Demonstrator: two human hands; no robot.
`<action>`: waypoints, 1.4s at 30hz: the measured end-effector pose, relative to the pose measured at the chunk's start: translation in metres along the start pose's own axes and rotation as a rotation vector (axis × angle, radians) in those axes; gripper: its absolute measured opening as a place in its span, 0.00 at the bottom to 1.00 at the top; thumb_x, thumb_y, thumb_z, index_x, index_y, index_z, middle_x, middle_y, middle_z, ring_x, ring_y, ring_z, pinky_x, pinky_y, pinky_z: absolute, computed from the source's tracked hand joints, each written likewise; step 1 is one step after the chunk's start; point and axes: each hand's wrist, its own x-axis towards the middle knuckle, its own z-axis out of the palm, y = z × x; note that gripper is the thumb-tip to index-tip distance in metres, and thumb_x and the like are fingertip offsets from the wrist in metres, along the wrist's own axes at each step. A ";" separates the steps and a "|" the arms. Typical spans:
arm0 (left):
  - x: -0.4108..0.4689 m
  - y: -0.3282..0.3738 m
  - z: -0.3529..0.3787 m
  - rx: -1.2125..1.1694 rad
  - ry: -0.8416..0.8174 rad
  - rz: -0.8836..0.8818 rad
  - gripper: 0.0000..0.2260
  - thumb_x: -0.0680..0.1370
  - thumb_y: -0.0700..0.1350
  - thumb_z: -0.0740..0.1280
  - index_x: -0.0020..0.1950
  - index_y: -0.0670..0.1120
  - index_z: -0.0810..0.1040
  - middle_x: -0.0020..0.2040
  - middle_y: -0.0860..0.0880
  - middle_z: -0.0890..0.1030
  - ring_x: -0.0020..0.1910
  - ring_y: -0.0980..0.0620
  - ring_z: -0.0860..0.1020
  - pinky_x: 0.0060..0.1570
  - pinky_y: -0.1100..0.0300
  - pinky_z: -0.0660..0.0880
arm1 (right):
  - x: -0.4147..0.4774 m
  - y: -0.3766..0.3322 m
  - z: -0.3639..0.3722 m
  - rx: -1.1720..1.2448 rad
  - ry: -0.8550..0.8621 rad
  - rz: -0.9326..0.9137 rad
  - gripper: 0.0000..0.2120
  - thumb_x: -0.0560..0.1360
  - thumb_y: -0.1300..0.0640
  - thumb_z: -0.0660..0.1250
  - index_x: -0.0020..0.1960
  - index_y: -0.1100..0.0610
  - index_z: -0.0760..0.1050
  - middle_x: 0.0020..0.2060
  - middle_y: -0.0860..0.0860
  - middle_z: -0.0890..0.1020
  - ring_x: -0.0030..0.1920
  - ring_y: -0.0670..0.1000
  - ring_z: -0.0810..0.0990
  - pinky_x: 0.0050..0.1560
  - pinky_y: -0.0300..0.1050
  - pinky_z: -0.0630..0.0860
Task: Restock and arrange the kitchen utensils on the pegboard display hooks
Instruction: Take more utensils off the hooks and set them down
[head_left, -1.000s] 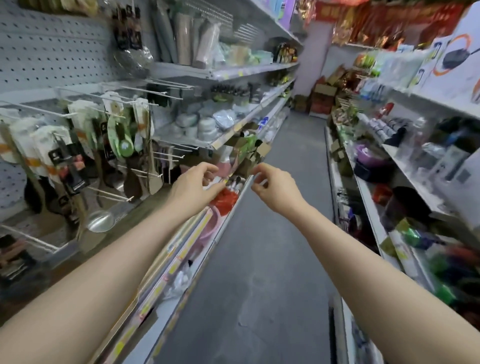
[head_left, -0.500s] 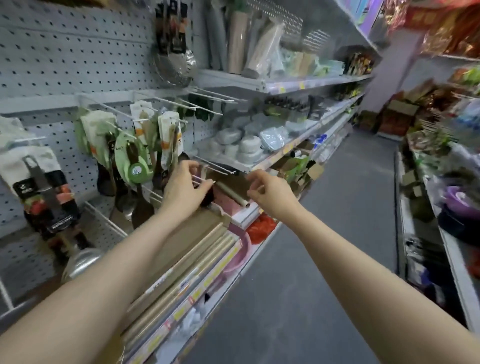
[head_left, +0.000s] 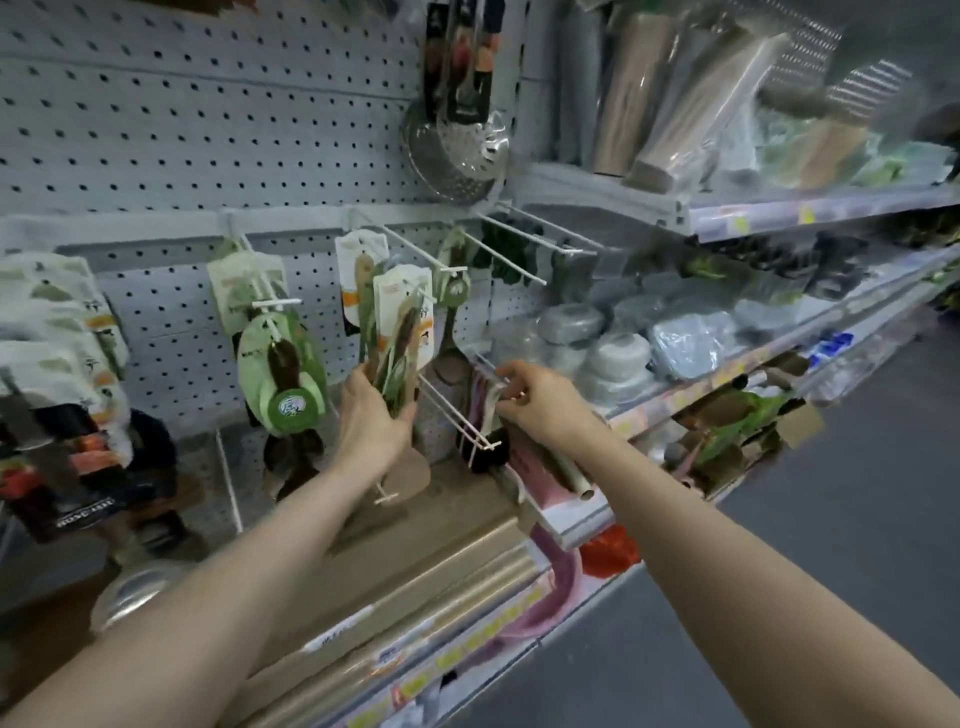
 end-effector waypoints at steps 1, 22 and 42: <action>0.007 -0.003 0.004 0.022 -0.009 -0.029 0.31 0.78 0.47 0.68 0.74 0.41 0.57 0.69 0.41 0.69 0.67 0.42 0.70 0.64 0.50 0.69 | 0.014 0.005 0.003 0.009 -0.021 -0.019 0.22 0.77 0.56 0.68 0.69 0.54 0.70 0.55 0.52 0.82 0.54 0.54 0.80 0.51 0.45 0.74; -0.023 -0.011 0.020 -0.037 0.196 -0.158 0.09 0.81 0.44 0.64 0.42 0.44 0.77 0.33 0.51 0.78 0.29 0.59 0.74 0.32 0.69 0.71 | 0.136 0.038 0.063 0.255 -0.516 -0.353 0.21 0.75 0.58 0.70 0.67 0.54 0.73 0.50 0.50 0.80 0.52 0.50 0.79 0.53 0.42 0.74; 0.049 -0.005 0.110 -0.069 0.453 -0.472 0.26 0.73 0.44 0.74 0.67 0.45 0.68 0.58 0.51 0.75 0.56 0.51 0.74 0.55 0.57 0.70 | 0.213 0.061 0.077 0.469 -0.615 -0.312 0.27 0.74 0.63 0.70 0.70 0.51 0.68 0.56 0.50 0.78 0.52 0.48 0.78 0.41 0.33 0.73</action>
